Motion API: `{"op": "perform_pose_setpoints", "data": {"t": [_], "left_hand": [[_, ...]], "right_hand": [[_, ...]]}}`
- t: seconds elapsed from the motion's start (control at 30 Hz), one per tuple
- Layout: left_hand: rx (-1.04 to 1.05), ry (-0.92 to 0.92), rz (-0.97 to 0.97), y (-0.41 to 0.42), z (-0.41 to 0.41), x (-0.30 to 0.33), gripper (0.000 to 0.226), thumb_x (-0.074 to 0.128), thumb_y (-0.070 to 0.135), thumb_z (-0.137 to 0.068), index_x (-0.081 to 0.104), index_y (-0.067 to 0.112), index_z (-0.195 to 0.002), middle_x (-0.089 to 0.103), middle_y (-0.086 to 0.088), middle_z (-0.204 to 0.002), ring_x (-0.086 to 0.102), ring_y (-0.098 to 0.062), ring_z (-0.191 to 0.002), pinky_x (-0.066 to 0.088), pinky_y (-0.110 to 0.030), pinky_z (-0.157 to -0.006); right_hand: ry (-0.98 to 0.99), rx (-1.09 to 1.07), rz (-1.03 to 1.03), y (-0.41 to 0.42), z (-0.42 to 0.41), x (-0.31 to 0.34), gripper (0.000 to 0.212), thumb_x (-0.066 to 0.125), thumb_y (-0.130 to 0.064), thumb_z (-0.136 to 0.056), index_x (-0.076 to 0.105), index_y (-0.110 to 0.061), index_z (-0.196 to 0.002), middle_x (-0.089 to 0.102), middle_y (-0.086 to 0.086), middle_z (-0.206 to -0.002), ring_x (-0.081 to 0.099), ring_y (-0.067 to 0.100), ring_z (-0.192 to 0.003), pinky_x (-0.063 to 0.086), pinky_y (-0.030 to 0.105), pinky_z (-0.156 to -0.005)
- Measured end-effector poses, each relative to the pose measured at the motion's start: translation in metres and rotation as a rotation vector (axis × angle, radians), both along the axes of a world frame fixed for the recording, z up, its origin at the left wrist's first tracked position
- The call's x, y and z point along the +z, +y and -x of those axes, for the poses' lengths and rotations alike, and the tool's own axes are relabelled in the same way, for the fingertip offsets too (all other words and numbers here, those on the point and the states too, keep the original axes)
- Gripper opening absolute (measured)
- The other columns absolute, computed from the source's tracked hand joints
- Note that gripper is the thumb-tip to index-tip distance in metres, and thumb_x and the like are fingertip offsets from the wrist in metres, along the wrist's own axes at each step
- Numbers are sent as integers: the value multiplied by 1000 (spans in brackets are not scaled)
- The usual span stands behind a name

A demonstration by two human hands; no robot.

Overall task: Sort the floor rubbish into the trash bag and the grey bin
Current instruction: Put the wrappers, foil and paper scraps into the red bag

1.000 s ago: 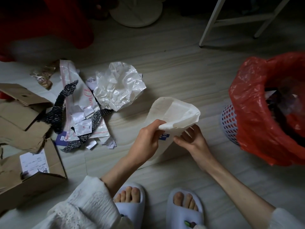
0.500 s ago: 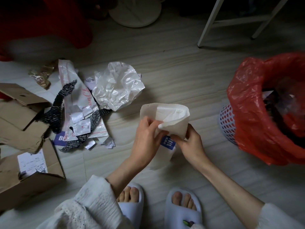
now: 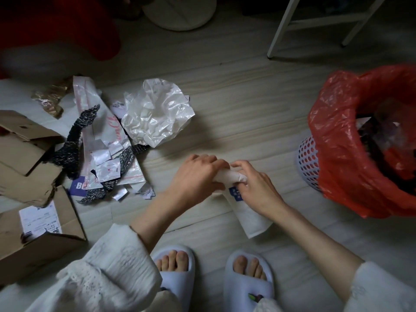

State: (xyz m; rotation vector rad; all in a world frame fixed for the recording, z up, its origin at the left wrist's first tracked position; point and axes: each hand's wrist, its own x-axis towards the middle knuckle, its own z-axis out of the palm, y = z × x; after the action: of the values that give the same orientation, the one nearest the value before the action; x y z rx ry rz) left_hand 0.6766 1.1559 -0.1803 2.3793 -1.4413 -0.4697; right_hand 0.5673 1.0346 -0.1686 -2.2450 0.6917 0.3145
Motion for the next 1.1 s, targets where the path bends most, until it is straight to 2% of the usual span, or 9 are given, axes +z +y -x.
{"op": "perform_pose_setpoints", "data": {"t": [0.07,0.17,0.3,0.43,0.6,0.8,0.9,1.0,1.1], "left_hand": [[126,181,31,3,-5,3,39,72,32,-76,60,23,-112,65,0,-106,59,-23,-99,42,-31,-78],[284,359,81,10,-17,4,34,78,28,-70,66,19,-101,69,-3,-92,62,-24,-92,47,-33,-75],[332,460,6,17,-29,4,32,79,33,-69,68,19,-96,62,2,-77,57,-17,-78,35,-23,-63],[323,469,-35,21,-34,4,33,79,36,-68,66,18,-93,61,-1,-77,54,-18,-76,31,-24,-61],[321,479,-54,28,-38,3,34,80,35,-65,64,16,-88,59,-1,-73,52,-18,-72,34,-25,-62],[335,415,-22,29,-37,-3,35,80,38,-64,65,16,-87,57,-2,-72,50,-21,-71,42,-32,-66],[309,384,11,32,-36,-7,34,78,32,-70,64,14,-95,57,-1,-74,47,-19,-71,30,-26,-62],[261,390,14,35,-38,-13,34,76,23,-75,60,11,-102,58,-4,-79,48,-21,-73,27,-23,-59],[213,409,-29,39,-41,-23,33,75,19,-76,58,12,-105,59,-3,-87,53,-23,-80,32,-23,-65]], "right_hand": [[-6,-37,10,1,4,-3,41,57,-15,-86,42,-18,-125,62,7,-116,57,29,-106,46,35,-84],[2,28,178,-1,11,-9,56,71,-32,-76,44,-15,-123,54,4,-120,52,25,-111,38,32,-91],[-34,55,244,-6,15,-10,44,68,-38,-80,52,-14,-114,54,2,-113,53,23,-103,38,31,-81],[8,15,99,-13,7,-8,24,68,-31,-81,59,-11,-90,61,3,-85,56,25,-83,39,34,-68],[188,-35,-370,-30,2,-3,19,69,-24,-82,66,-7,-90,64,7,-79,55,17,-71,40,28,-65],[299,-46,-337,-38,6,-10,42,69,-40,-79,65,0,-92,62,13,-75,52,19,-66,37,30,-63],[231,-59,-141,-36,4,-9,43,72,-43,-75,60,-2,-78,53,2,-66,42,13,-55,30,27,-53],[213,22,23,-35,4,-11,44,69,-49,-75,48,-12,-70,45,-1,-65,36,12,-56,26,30,-54],[293,66,-124,-38,8,-15,32,67,-42,-81,51,-13,-79,50,-1,-72,42,11,-59,30,26,-54]]}}
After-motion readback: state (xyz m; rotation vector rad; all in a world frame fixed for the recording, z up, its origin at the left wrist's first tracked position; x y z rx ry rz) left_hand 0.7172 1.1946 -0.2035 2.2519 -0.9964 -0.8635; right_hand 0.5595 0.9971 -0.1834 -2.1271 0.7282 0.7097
